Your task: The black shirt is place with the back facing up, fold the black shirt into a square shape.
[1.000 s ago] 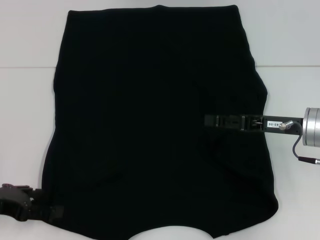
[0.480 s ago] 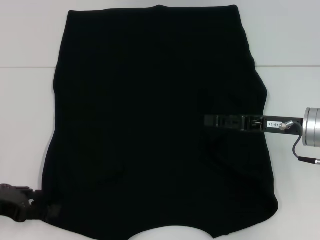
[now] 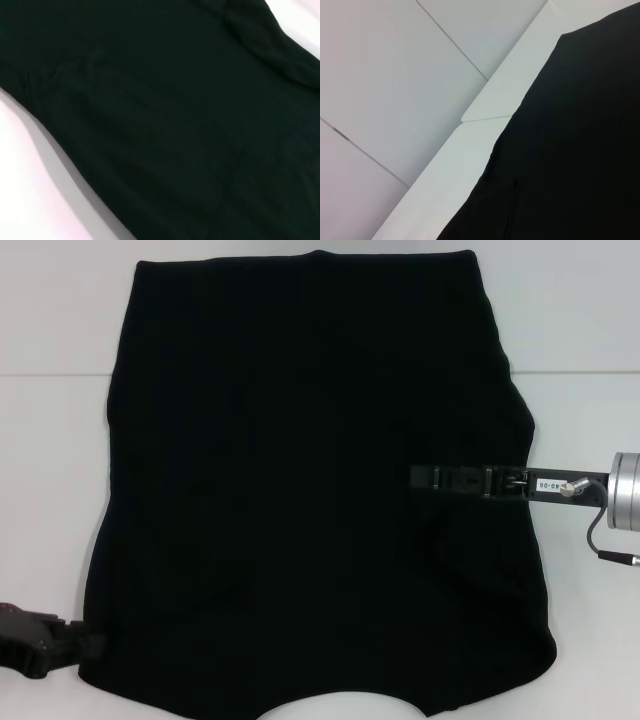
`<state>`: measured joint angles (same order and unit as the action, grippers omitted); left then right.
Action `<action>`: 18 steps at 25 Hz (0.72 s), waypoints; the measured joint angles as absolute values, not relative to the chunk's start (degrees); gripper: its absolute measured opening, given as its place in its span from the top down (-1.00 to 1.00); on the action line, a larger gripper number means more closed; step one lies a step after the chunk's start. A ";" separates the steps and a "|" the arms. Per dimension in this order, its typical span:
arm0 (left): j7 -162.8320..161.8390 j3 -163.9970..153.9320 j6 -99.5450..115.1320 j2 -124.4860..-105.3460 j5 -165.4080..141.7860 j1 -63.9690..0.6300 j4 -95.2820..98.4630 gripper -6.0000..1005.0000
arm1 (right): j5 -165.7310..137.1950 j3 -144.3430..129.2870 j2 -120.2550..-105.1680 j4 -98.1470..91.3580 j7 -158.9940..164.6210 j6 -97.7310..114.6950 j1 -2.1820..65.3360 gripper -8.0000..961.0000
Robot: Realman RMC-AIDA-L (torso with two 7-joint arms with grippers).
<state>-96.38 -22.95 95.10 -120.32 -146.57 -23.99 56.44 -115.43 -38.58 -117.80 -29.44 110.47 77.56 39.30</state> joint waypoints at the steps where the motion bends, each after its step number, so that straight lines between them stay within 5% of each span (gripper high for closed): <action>1: -96.32 -23.05 94.76 -120.33 -146.66 -23.99 56.36 0.09 | -115.42 -38.58 -117.79 -29.44 110.48 77.56 39.30 -0.20; 13: -96.00 -23.08 94.35 -120.67 -146.54 -23.91 56.25 0.89 | -115.40 -38.58 -117.53 -29.40 110.48 77.33 39.29 -0.18; 18: -96.32 -22.89 94.94 -120.36 -146.52 -23.92 56.58 0.89 | -115.39 -38.58 -117.21 -29.22 110.48 77.13 39.00 -0.16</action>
